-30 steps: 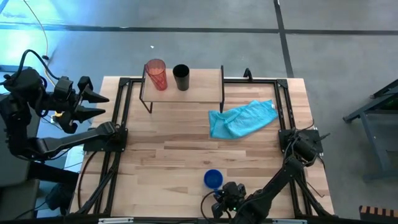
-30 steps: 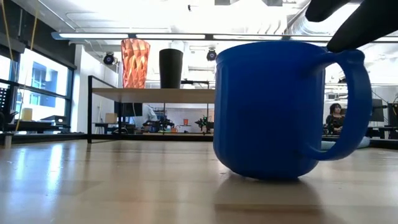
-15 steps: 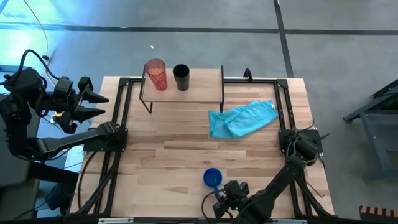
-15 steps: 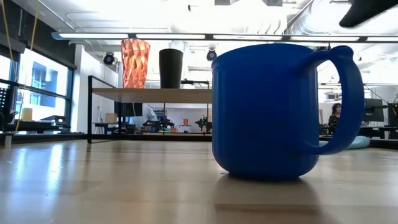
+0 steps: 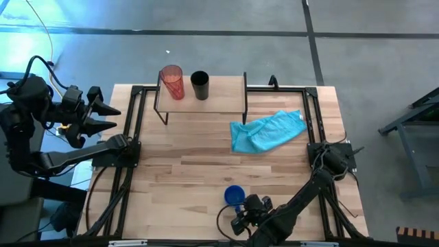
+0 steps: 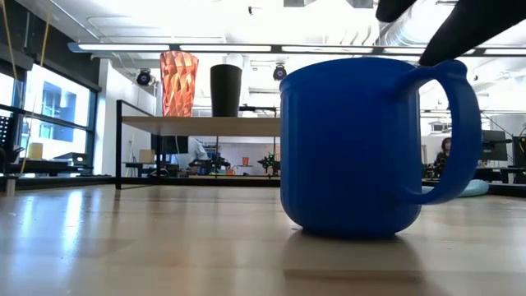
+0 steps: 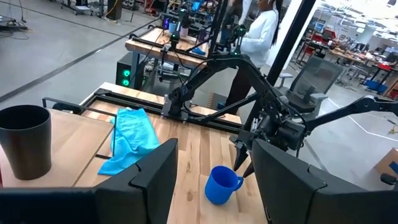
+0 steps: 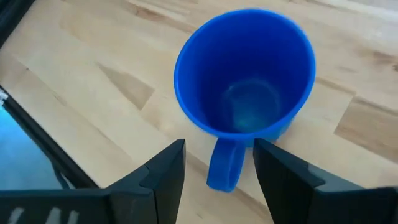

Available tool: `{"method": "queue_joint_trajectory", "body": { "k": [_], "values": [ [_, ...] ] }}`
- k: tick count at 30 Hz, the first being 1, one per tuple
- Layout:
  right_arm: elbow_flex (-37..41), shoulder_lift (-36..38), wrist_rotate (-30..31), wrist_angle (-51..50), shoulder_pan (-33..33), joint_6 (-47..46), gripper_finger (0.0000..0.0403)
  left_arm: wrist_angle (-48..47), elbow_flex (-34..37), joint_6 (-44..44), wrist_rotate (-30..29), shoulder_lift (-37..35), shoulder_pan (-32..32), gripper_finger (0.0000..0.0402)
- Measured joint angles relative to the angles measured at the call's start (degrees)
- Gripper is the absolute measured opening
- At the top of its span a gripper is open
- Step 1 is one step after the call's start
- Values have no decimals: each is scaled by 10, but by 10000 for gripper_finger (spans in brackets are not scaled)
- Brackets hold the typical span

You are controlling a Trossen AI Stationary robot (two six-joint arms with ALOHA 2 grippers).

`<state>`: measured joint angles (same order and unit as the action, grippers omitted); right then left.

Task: Stack small to large cups/mugs on shelf
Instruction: Put the blue mug on the shelf

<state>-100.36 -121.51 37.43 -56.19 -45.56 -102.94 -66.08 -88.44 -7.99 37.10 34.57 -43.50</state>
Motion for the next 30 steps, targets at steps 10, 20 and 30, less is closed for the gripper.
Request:
{"method": "queue_joint_trajectory", "body": {
  "k": [10, 20, 30],
  "values": [
    [0, 0, -16, 9, 1, 3, 181, 0, 0, 1, 0, 0, 0, 193],
    [0, 0, -52, -4, 22, 12, 181, 0, 0, 2, 0, 0, 0, 193],
    [0, 0, -97, 15, 32, -51, 181, 0, 0, 2, 0, 0, 0, 193]
  ]
}}
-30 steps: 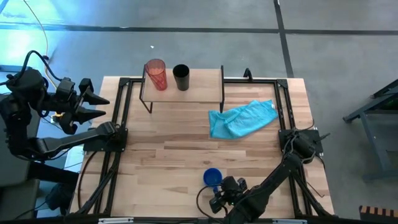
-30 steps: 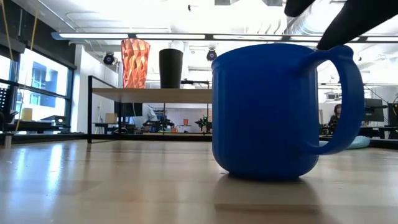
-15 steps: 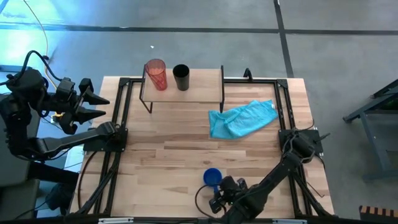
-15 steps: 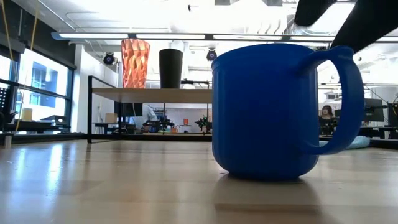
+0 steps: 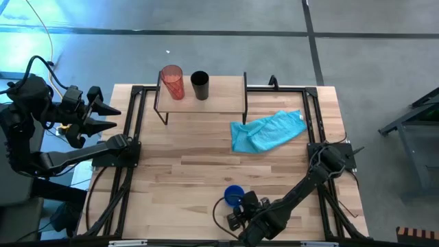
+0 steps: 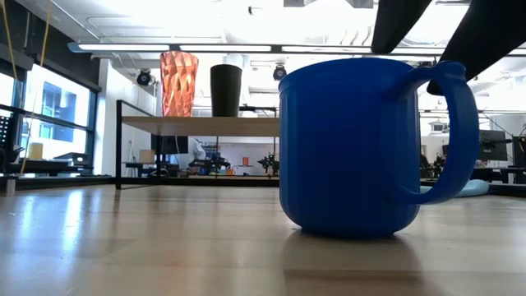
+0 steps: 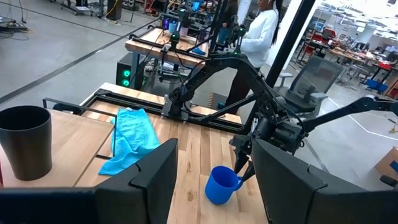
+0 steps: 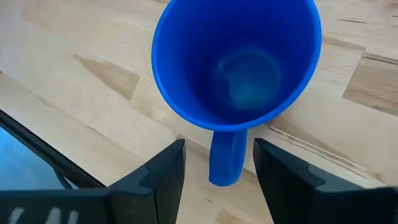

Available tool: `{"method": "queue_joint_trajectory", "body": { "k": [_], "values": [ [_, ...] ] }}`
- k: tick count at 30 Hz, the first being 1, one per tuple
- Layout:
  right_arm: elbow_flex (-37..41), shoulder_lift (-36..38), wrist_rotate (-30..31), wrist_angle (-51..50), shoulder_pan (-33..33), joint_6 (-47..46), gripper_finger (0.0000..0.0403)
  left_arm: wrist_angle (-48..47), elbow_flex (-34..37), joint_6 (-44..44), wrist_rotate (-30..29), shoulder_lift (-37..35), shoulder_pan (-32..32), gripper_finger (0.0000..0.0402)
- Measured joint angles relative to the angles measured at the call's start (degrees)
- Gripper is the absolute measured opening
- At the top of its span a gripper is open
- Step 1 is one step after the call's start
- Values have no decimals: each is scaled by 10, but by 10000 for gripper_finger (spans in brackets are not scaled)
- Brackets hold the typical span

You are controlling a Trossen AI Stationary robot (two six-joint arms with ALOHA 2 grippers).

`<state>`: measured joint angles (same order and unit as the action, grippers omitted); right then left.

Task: Stack small to large cups/mugs on shelf
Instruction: Put the blue mug on the shelf

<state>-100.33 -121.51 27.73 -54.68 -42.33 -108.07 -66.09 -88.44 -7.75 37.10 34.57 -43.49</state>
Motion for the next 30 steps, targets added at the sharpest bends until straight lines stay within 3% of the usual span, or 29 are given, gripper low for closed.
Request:
{"method": "queue_joint_trajectory", "body": {
  "k": [30],
  "values": [
    [-1, 0, -81, -1, 40, 35, 181, 0, 0, -2, 0, 0, 0, 193]
  ]
}}
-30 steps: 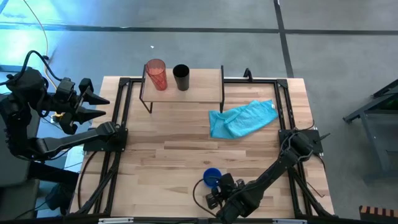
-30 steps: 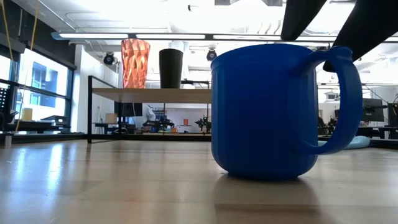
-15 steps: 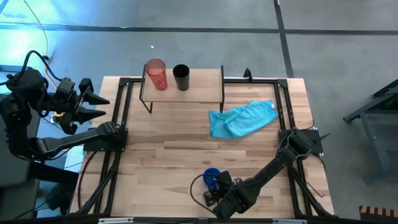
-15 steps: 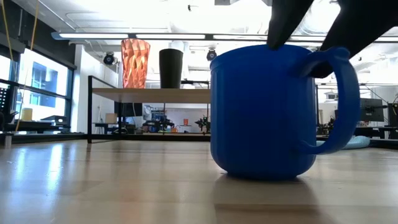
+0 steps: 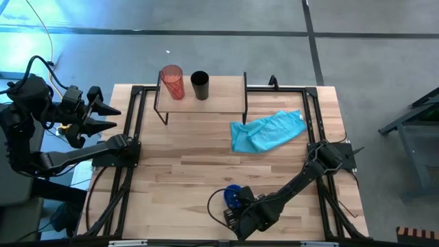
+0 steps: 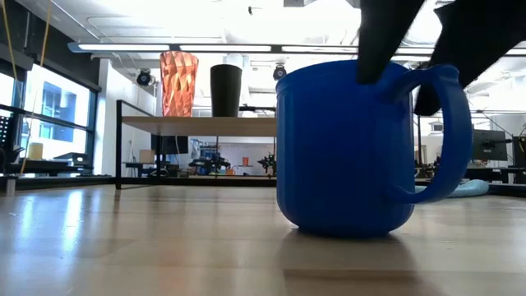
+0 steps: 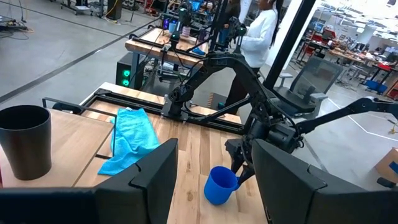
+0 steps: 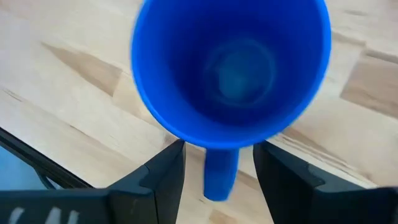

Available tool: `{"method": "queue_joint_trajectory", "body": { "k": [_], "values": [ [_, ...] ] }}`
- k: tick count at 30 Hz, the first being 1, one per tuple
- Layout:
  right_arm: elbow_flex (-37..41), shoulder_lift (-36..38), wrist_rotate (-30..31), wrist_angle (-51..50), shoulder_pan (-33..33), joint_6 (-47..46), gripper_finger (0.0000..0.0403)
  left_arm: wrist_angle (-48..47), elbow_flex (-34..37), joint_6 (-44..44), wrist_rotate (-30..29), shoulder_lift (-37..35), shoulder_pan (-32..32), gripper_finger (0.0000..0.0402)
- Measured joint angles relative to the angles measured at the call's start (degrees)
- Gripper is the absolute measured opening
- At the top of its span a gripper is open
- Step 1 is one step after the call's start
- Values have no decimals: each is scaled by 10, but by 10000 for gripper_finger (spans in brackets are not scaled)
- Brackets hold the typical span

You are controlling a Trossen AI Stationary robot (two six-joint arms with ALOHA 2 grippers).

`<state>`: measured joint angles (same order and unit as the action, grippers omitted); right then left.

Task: Stack small to large cups/mugs on shelf
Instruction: Put the blue mug on the shelf

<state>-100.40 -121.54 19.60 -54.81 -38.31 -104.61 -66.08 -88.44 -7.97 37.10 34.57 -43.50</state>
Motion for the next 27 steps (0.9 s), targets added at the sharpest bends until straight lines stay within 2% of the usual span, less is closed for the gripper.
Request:
{"method": "queue_joint_trajectory", "body": {
  "k": [3, 16, 21, 27],
  "values": [
    [0, 0, -22, -11, 4, -1, 181, 0, 0, 0, 0, 0, 0, 193],
    [0, 0, -38, -16, 17, 22, 176, 0, 0, 2, 0, 0, 0, 193],
    [0, 0, -38, -15, 20, 27, 137, 0, 0, 2, 0, 0, 0, 193],
    [0, 0, -40, -15, 20, 27, 65, 0, 0, 2, 0, 0, 0, 193]
  ]
}}
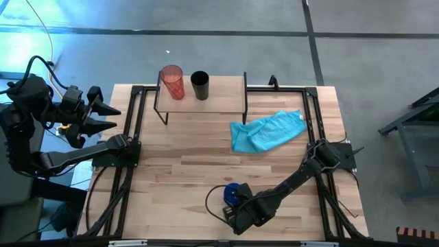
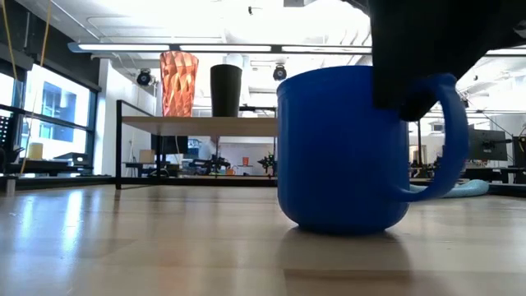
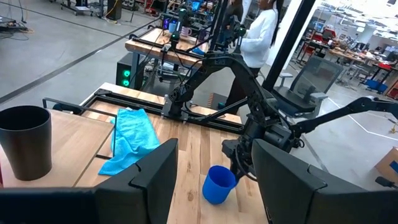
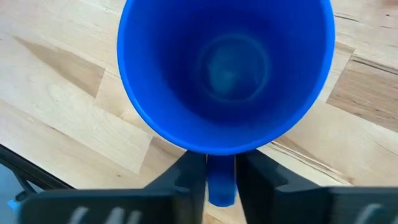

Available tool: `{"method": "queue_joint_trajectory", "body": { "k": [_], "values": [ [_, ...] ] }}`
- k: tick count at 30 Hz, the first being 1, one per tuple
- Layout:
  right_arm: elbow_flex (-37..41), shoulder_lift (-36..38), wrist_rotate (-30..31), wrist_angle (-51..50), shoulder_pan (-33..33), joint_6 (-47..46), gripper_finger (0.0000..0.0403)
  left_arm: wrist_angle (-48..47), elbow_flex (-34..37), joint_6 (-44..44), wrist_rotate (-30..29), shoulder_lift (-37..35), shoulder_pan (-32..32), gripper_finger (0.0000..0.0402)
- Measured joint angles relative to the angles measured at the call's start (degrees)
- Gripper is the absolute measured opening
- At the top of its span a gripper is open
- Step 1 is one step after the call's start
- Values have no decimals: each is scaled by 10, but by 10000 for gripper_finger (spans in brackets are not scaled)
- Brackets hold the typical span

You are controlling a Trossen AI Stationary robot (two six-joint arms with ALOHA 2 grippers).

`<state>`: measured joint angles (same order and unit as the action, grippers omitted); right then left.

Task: Stack small to large cups/mugs on shelf
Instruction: Put the blue mug on the shelf

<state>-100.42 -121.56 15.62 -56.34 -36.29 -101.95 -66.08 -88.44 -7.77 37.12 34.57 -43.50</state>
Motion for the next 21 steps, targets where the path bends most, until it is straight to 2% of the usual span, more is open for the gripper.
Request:
{"method": "queue_joint_trajectory", "body": {
  "k": [5, 10, 21],
  "values": [
    [-1, 0, 3, 1, 0, 0, 14, 0, 0, 0, 0, 0, 0, 193],
    [-1, 0, 4, 0, 4, -16, 24, 0, 0, 0, 0, 0, 0, 193],
    [-1, 0, 4, 20, 36, 20, 12, 0, 0, 0, 0, 0, 0, 193]
  ]
}}
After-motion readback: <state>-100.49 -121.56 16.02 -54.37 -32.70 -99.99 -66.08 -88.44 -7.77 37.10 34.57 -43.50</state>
